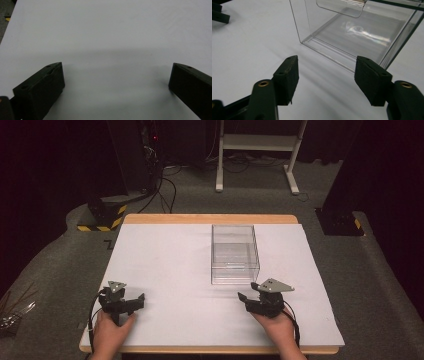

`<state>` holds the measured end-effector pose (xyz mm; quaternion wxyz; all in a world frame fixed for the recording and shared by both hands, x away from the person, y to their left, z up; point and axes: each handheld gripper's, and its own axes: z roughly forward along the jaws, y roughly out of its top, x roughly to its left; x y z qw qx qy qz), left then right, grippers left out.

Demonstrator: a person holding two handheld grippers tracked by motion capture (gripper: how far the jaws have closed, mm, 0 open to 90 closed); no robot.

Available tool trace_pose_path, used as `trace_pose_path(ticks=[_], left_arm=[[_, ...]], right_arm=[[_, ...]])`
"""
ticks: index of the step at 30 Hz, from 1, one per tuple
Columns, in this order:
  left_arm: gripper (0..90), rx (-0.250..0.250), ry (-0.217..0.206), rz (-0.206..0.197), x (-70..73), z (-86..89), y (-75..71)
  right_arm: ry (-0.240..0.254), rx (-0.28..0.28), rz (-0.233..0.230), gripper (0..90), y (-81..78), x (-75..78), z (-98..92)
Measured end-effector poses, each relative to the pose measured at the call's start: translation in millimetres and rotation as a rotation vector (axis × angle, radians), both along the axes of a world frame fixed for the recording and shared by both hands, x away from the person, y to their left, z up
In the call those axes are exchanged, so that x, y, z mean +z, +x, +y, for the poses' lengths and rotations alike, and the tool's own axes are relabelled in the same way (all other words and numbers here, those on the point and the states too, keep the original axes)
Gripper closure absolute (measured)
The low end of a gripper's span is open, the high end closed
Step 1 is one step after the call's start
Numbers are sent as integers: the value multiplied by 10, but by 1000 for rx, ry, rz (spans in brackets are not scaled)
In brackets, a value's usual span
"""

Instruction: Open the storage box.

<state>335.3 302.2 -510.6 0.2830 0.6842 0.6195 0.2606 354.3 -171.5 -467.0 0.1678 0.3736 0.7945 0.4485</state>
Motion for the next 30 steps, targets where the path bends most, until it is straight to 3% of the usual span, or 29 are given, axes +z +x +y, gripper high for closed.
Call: trace_pose_path(ticks=[7, 21, 30], left_arm=[[4, 0, 0, 0, 0, 0, 0], [4, 0, 0, 0, 0, 0, 0], [4, -1, 0, 1, 1, 1, -1]], right_arm=[[60, 7, 7, 448, 188, -9, -59], [158, 26, 9, 542, 375, 77, -63], [159, 24, 17, 592, 446, 94, -36]])
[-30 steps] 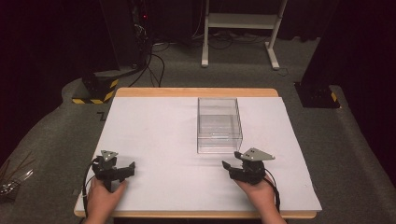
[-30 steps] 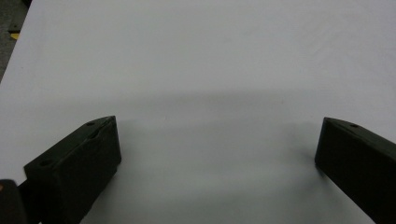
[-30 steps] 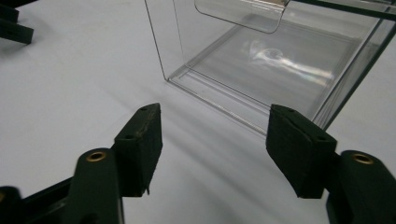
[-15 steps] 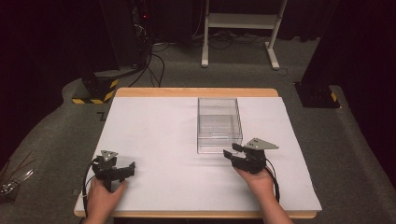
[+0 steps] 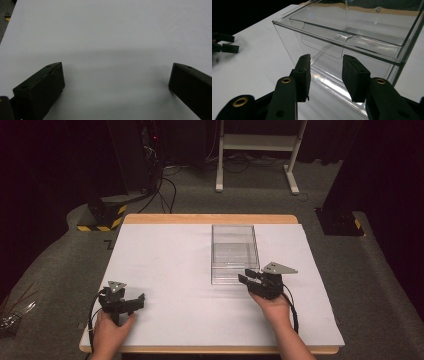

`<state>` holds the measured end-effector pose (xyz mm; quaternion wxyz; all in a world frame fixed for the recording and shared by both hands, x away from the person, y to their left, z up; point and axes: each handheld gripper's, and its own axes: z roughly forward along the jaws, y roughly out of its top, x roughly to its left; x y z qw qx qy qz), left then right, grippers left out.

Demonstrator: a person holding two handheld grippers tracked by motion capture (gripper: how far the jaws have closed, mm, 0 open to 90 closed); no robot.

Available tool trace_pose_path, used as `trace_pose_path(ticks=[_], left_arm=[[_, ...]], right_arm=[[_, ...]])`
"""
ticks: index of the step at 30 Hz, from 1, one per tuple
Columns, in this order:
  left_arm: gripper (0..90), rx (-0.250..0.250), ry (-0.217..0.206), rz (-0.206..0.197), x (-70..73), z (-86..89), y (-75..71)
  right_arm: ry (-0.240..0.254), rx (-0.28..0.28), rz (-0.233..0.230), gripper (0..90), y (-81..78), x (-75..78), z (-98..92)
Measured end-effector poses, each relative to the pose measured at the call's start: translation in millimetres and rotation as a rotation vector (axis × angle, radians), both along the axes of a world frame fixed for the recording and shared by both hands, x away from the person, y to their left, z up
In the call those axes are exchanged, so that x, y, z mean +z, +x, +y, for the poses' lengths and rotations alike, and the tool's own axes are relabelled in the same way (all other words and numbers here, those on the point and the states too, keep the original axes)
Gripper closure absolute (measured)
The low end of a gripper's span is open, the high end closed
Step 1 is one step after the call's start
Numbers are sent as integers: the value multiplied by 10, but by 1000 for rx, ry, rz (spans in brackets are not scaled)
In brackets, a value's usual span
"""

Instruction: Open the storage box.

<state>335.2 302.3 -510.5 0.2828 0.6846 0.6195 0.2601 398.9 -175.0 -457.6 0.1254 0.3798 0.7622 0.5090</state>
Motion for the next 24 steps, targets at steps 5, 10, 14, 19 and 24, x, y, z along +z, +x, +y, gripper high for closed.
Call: trace_pose_path(ticks=[5, 10, 14, 19, 24], left_arm=[[4, 0, 0, 0, 0, 0, 0], [4, 2, -2, -1, -1, -2, 0], [4, 1, -1, 0, 0, -1, -1], [4, 0, -1, 1, 0, -1, -2], [4, -1, 0, 0, 0, 0, -2]], right_arm=[[0, 0, 0, 613, 47, -13, 3], [2, 4, -7, 640, 79, -28, 5], [14, 13, -10, 663, 97, -41, 13], [26, 35, -20, 700, 129, -56, 2], [33, 43, -22, 723, 155, -70, -7]])
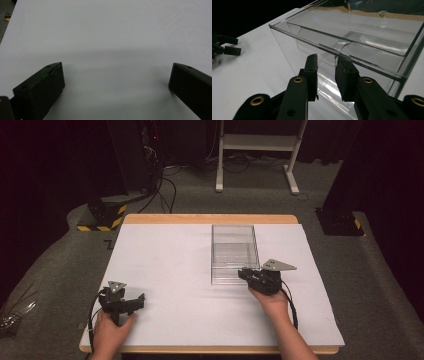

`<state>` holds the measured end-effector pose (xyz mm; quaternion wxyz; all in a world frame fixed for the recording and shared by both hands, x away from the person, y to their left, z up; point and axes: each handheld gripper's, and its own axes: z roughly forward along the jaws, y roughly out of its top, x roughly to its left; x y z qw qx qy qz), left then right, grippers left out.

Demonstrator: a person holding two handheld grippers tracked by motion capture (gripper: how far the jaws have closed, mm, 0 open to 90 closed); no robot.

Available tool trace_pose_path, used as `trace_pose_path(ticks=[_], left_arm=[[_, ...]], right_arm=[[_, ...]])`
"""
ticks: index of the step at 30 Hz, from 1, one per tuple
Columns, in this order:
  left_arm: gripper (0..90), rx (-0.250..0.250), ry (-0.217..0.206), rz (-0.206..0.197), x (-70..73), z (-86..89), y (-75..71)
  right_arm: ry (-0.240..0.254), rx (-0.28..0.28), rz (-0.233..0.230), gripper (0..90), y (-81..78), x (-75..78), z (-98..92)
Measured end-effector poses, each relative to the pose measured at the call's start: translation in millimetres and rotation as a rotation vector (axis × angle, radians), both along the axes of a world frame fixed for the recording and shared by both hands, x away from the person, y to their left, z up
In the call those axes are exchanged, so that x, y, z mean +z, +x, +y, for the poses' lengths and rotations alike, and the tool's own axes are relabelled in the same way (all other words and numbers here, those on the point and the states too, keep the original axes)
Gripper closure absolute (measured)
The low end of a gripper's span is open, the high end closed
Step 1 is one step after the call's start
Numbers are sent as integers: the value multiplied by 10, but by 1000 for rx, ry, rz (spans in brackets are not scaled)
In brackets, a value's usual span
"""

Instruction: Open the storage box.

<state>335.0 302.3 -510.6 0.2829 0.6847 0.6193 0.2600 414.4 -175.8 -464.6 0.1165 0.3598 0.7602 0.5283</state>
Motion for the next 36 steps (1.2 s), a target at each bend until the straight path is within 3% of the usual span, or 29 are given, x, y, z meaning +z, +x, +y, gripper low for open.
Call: trace_pose_path(ticks=[36], left_arm=[[4, -1, 2, -1, 0, 3, -1]], right_arm=[[94, 151, -5, 811, 135, -100, -154]])
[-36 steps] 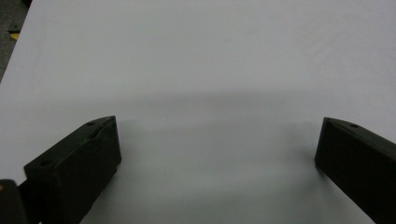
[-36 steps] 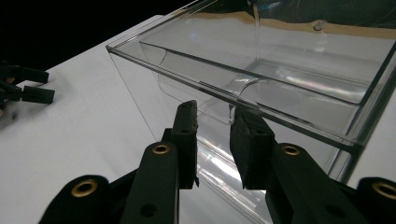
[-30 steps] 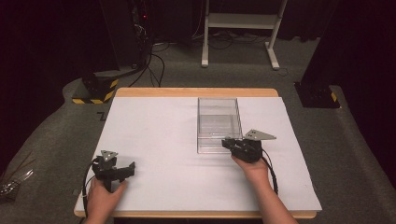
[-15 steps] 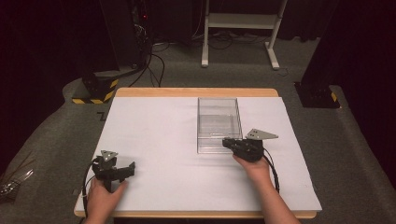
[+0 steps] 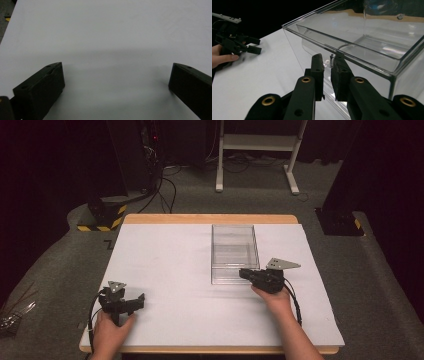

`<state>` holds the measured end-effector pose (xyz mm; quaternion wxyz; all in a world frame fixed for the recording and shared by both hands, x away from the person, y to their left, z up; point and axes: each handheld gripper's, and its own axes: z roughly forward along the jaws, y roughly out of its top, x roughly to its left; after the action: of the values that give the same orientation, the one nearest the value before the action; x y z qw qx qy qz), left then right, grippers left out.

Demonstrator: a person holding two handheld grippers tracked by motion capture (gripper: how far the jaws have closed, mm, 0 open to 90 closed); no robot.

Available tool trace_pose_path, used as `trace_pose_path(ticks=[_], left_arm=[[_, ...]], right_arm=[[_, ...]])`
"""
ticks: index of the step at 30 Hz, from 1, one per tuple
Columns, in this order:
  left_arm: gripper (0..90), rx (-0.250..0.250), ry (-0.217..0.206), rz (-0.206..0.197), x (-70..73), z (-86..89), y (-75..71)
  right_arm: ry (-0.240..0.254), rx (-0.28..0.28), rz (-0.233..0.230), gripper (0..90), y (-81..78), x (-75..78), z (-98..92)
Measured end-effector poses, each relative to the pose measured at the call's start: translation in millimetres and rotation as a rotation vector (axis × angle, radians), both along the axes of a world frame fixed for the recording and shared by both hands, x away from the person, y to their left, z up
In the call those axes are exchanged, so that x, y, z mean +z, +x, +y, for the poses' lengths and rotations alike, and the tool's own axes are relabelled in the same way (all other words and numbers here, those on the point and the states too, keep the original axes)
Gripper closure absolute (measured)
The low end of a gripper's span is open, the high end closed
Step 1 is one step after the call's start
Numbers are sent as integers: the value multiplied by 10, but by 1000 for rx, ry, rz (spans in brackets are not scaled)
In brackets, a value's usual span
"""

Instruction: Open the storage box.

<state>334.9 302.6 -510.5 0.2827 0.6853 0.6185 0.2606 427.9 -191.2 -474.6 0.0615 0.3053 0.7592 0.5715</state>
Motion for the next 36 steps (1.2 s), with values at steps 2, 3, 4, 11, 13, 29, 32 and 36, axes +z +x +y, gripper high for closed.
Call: trace_pose_path(ticks=[2, 3, 4, 11, 13, 29, 32, 36], left_arm=[[4, 0, 0, 0, 0, 0, 0], [4, 0, 0, 0, 0, -1, 0], [4, 0, 0, 0, 0, -1, 0], [4, 0, 0, 0, 0, -1, 0], [4, 2, -2, 0, -1, -3, -1], [4, 2, -2, 0, -1, -4, -1], [4, 1, 0, 0, 0, -1, 0], [4, 2, -2, 0, 0, -3, 0]], right_arm=[[1, 4, 1, 813, -2, 0, -5], [-3, 7, -2, 815, -7, 5, -7], [-3, 7, -2, 815, -7, 5, -7], [-4, 22, -2, 819, -55, 8, -24], [0, 24, -1, 820, -73, 3, -30], [-2, 44, -4, 828, -182, 8, -53], [-1, 44, -5, 828, -199, 7, -55], [-7, 50, -6, 830, -236, 13, -60]])
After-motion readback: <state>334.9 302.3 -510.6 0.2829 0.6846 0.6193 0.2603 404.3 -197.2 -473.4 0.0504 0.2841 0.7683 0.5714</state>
